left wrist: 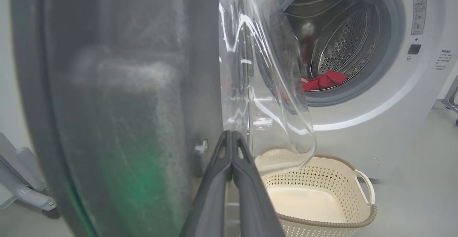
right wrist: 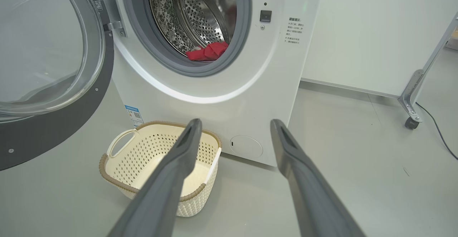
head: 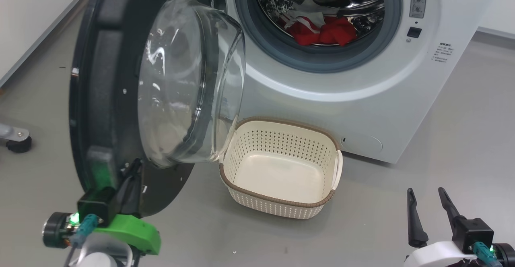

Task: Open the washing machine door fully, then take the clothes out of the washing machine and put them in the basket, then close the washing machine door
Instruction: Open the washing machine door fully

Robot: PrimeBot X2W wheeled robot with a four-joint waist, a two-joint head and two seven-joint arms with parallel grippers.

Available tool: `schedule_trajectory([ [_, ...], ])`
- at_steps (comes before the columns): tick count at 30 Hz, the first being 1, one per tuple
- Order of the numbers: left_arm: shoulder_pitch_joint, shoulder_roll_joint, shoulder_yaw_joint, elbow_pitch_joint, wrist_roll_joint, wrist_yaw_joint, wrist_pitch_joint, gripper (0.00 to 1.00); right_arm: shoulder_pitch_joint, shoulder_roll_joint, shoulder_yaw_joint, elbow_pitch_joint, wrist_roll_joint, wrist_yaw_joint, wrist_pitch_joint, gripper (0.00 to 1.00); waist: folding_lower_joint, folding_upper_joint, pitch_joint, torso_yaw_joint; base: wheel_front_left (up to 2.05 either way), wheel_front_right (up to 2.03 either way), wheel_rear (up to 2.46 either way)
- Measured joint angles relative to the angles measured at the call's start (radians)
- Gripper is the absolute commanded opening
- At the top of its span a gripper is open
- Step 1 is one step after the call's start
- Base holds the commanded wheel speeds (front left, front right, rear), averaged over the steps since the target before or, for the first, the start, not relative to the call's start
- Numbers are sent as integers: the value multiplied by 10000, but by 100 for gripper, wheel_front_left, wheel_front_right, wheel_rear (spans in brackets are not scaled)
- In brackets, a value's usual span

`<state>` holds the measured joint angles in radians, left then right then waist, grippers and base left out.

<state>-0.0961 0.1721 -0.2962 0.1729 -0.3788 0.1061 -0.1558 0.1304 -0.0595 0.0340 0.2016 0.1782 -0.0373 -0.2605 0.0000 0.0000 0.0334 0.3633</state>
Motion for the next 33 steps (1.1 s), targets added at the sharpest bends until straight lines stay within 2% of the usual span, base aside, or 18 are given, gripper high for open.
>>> schedule_trajectory([
  [15, -128, 130, 1632, 393, -360, 35, -44, 0, -353, -98, -150, -184, -142, 56, 0, 100, 0, 0, 639, -214, 0, 0, 0],
  [33, -1214, 351, 3528, 1494, -849, 48, -144, 0, -756, -334, -328, -316, -228, 98, 0, 100, 0, 0, 1263, -281, 0, 0, 0],
])
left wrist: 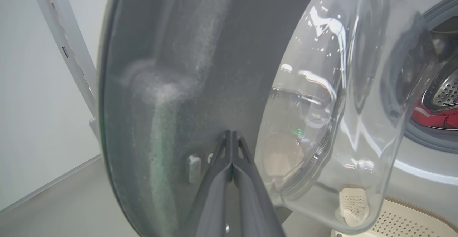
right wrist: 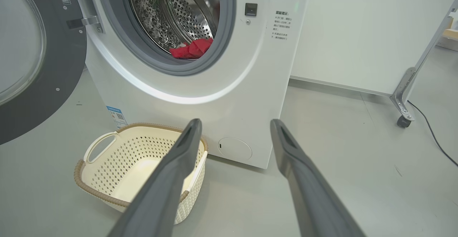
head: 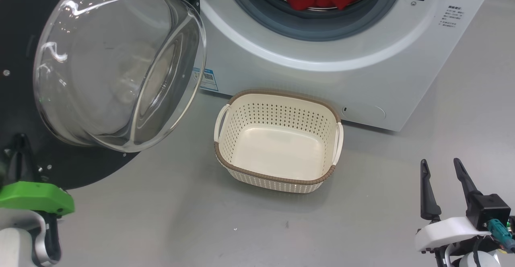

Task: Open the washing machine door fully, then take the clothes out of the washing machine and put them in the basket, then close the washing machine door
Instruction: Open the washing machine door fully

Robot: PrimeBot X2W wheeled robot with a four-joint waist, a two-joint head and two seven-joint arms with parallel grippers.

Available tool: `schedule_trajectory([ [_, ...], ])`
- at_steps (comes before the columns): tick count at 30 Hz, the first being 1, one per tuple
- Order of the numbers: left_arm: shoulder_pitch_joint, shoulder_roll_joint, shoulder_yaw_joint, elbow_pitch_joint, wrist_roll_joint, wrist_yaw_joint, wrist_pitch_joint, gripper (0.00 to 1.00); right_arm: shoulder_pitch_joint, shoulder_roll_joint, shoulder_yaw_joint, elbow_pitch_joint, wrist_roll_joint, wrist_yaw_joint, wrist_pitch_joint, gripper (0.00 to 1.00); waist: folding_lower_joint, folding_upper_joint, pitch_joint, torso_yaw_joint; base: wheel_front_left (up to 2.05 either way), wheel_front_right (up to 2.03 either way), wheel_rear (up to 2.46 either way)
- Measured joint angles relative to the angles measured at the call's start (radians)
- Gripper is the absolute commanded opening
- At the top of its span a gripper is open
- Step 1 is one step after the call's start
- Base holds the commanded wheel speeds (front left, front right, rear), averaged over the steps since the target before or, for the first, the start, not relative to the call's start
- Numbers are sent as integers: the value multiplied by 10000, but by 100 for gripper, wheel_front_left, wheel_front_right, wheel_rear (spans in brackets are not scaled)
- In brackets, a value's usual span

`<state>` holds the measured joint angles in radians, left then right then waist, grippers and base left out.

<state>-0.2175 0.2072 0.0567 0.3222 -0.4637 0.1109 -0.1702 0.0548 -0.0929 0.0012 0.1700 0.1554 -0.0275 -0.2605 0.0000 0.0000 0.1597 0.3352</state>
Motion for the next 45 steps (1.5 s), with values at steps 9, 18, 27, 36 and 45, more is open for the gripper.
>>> schedule_trajectory([
  [9, -316, 104, 278, 535, 19, 69, -86, 0, -71, 0, -6, 36, 0, 84, 0, 100, 0, 0, 47, -20, 0, 0, 0],
  [18, -351, 4, 314, 746, 100, 69, -341, 0, -110, 4, -6, 107, -86, 94, 0, 100, 0, 0, -40, -52, 0, 0, 0],
  [27, 4, -349, -12, 430, 433, 73, -612, 0, -110, 59, -4, 272, -86, 169, 0, 100, 0, 0, -370, -120, 0, 0, 0],
  [36, 984, -652, -970, -222, 894, -48, -646, 0, -101, 146, 71, 320, -88, 257, 0, 100, 0, 0, -616, -219, 0, 0, 0],
  [45, 1618, -1197, -2328, -767, 1310, -650, -686, 0, -98, 232, 165, 318, -96, 270, 0, 100, 0, 0, -760, -519, 0, 0, 0],
])
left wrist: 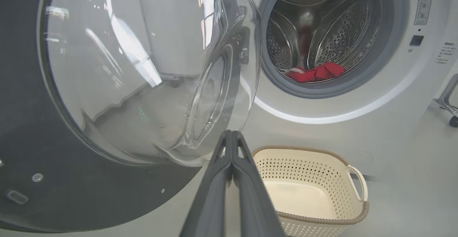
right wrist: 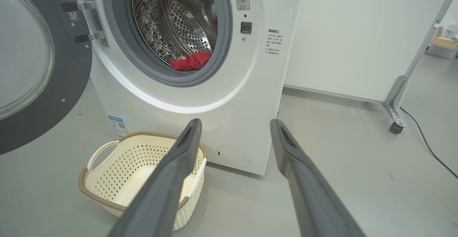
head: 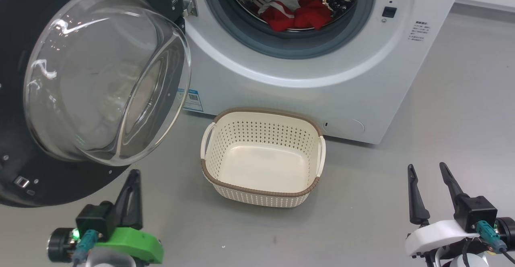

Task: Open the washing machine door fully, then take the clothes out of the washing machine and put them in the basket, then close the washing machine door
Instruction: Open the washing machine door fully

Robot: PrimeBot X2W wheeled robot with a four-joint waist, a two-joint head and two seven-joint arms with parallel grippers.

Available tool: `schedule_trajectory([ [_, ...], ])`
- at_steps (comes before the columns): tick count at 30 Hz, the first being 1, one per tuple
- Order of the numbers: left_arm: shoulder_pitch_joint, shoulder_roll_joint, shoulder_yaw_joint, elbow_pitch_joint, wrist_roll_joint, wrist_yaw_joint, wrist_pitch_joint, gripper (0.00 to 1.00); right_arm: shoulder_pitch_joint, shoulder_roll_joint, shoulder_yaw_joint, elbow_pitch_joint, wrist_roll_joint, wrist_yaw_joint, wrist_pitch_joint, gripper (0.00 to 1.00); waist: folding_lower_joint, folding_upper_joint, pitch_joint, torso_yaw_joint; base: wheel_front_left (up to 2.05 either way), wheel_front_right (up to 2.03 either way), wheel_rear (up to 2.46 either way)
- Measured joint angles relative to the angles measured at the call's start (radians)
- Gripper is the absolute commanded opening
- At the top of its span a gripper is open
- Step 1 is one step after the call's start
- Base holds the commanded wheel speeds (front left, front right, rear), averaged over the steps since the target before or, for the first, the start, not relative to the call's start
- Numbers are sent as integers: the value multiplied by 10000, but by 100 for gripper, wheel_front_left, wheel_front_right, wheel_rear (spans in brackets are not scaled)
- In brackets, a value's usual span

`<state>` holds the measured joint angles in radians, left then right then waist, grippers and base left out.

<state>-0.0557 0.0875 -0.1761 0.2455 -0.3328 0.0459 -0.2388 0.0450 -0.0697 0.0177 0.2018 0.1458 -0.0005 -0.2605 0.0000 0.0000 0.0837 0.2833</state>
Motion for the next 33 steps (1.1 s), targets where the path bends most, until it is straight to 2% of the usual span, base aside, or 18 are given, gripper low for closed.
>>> schedule_trajectory([
  [1, 3, -4, -121, -33, 31, -71, 0, 11, 0, 6, 4, -2, 0, 12, 0, 100, 0, 0, -12, -43, 0, 0, 0],
  [2, 6, -6, -215, -94, 73, -130, 0, 46, 0, 13, 10, -2, 0, 21, 0, 100, 0, 0, -23, -86, 0, 0, 0],
  [3, 10, -8, -284, -155, 96, -174, 0, 100, -1, 21, 21, -6, 0, 27, 0, 100, 0, 0, -32, -132, 0, 0, 0],
  [8, 63, -4, -543, -291, 194, -207, 13, 100, -1, 59, 92, -6, 2, 84, 0, 100, 0, 0, -77, -391, 0, 0, 0],
  [33, 578, 199, -219, -652, 192, 63, 744, 100, 95, 238, 642, -42, 150, 245, 0, 100, 0, 0, -556, -2172, 0, 0, 0],
])
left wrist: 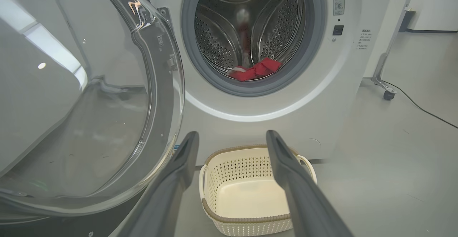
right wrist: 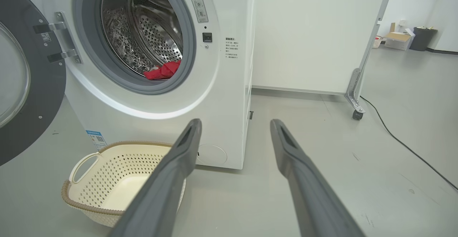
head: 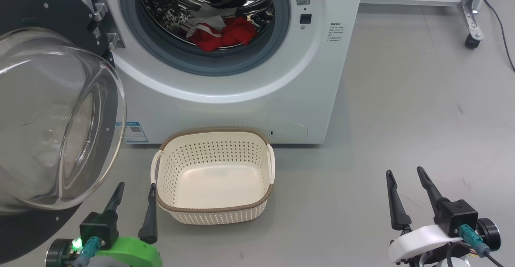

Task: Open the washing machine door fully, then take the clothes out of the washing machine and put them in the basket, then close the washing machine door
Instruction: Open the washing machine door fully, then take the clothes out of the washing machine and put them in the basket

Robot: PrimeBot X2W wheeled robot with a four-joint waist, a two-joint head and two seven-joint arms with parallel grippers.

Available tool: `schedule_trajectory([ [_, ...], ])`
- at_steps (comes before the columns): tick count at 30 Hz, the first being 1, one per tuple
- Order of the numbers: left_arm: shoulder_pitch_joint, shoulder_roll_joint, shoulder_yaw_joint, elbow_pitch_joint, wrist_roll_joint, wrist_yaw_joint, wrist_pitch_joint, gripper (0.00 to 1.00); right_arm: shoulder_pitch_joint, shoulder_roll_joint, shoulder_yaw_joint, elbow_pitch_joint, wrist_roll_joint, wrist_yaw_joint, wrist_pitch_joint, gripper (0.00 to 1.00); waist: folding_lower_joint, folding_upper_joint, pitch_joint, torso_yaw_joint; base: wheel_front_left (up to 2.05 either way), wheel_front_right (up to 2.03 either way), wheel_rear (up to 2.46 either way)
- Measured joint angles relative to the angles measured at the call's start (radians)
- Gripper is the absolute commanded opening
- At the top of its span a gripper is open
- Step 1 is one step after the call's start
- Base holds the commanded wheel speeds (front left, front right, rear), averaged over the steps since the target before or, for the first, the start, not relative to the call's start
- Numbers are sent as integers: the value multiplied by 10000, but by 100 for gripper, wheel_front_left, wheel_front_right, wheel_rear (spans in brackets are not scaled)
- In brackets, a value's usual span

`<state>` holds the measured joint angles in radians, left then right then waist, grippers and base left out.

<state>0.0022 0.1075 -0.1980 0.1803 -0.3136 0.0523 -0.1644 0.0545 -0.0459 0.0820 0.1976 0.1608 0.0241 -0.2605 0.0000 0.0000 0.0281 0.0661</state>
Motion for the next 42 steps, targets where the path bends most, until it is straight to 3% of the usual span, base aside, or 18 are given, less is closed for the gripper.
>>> schedule_trajectory([
  [42, 198, 40, -201, -882, 77, 130, 476, 100, 361, 50, -94, -359, 59, -178, 0, 100, 0, 0, 14, -314, 8, -8, 0],
])
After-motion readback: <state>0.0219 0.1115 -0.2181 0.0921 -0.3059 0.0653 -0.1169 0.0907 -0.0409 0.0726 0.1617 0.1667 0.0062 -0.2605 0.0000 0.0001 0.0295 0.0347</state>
